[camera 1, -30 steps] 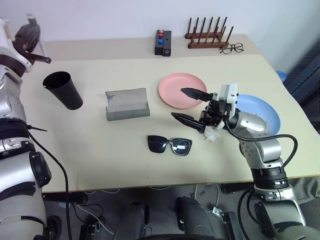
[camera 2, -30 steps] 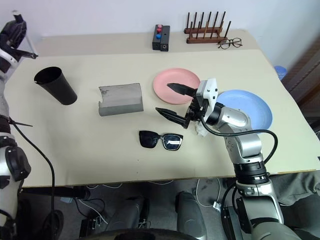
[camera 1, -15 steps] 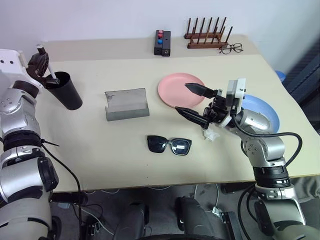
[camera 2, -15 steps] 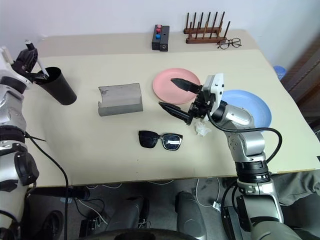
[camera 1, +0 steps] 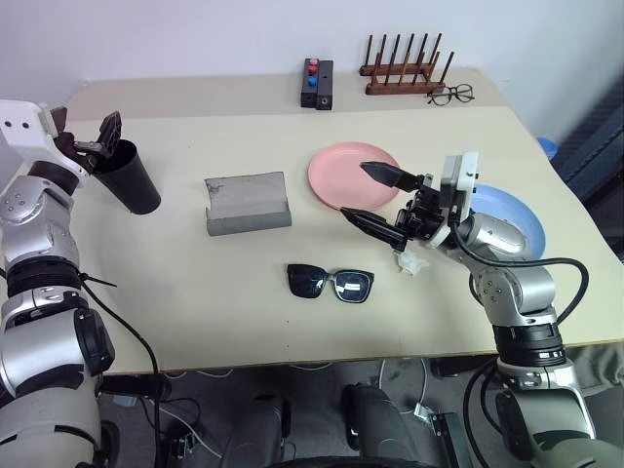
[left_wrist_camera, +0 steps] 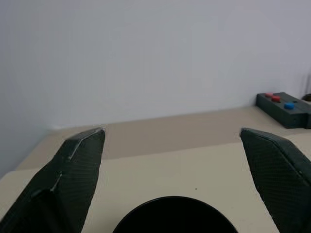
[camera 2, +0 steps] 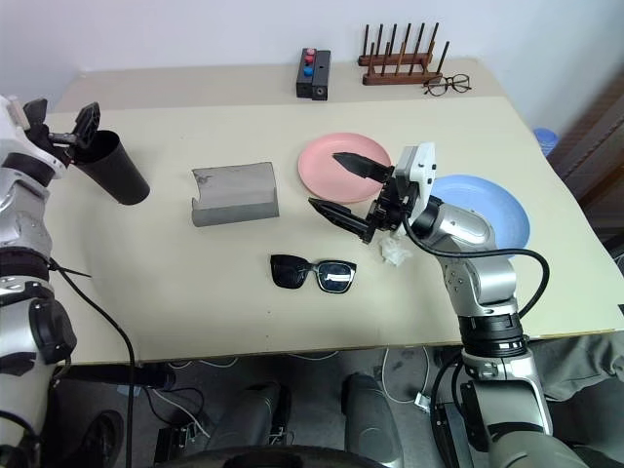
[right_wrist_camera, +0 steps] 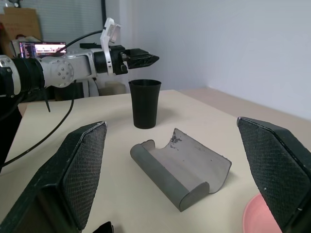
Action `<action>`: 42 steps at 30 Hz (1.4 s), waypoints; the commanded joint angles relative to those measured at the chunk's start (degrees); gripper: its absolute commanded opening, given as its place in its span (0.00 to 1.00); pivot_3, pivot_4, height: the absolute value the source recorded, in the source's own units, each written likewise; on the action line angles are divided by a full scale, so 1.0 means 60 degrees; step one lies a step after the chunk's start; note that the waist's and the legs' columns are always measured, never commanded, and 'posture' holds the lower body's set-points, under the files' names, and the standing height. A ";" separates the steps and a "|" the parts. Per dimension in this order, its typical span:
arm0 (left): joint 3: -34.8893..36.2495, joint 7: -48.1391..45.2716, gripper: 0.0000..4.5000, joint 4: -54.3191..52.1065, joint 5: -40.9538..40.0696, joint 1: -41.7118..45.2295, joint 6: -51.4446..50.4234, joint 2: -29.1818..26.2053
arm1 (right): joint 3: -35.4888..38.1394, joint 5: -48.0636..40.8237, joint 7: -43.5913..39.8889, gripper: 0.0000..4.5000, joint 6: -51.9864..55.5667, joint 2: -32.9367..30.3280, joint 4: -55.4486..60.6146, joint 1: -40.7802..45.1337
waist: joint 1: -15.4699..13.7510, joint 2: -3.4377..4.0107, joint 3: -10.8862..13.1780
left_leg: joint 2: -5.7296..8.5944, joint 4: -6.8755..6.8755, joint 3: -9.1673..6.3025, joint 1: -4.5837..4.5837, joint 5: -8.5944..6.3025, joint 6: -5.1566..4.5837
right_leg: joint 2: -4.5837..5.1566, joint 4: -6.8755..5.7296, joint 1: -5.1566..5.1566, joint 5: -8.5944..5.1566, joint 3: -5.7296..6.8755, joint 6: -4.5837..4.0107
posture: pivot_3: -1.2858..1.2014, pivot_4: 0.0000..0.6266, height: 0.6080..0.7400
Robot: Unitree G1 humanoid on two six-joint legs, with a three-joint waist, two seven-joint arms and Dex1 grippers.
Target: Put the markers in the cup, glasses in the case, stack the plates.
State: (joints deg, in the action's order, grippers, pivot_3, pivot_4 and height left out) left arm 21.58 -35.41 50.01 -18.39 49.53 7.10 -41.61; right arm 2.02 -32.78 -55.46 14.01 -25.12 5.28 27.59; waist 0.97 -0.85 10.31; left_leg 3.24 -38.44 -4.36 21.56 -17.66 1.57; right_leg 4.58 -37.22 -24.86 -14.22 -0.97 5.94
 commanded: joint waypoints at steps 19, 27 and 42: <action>-0.4570 -0.5103 0.95 -0.0987 0.1132 0.0115 -0.3283 0.1575 | 0.0601 0.0456 0.0120 0.97 -0.0712 -0.0481 -0.0222 -0.0390 | -0.0029 0.0006 0.0002 | -0.0003 -0.0084 -0.0005 0.0003 -0.0032 -0.0057 | -0.0013 -0.0010 0.0039 -0.0001 0.0004 0.0001 | 0.52 0.24 1.00; -0.4826 -0.5328 0.78 0.0412 0.1927 0.0603 -0.2317 0.2021 | 0.0715 0.0520 0.0386 0.97 -0.0642 -0.0663 0.0213 -0.0831 | -0.0031 0.0005 0.0002 | 0.0001 -0.0094 -0.0005 0.0009 -0.0037 -0.0066 | -0.0012 -0.0008 0.0040 0.0000 0.0005 0.0002 | 0.52 0.24 1.00; -0.4793 -0.8737 0.13 -0.1218 0.1197 0.0561 -0.4207 0.1111 | 0.0454 0.0706 0.0331 0.97 -0.0809 -0.0485 -0.0009 -0.0755 | 0.0015 0.0005 0.0003 | -0.0003 -0.0095 -0.0006 0.0010 -0.0042 -0.0074 | -0.0017 -0.0011 0.0040 -0.0001 0.0007 0.0003 | 0.52 0.24 1.00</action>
State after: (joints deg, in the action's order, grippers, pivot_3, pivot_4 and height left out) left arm -7.52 -83.89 46.17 -9.60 52.59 -15.83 -33.53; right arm 4.63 -28.35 -53.21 10.25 -28.14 4.29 22.23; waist 1.06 -0.82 10.33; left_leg 3.22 -39.01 -4.40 21.61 -17.91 1.13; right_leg 4.48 -37.29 -24.62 -14.23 -0.93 5.96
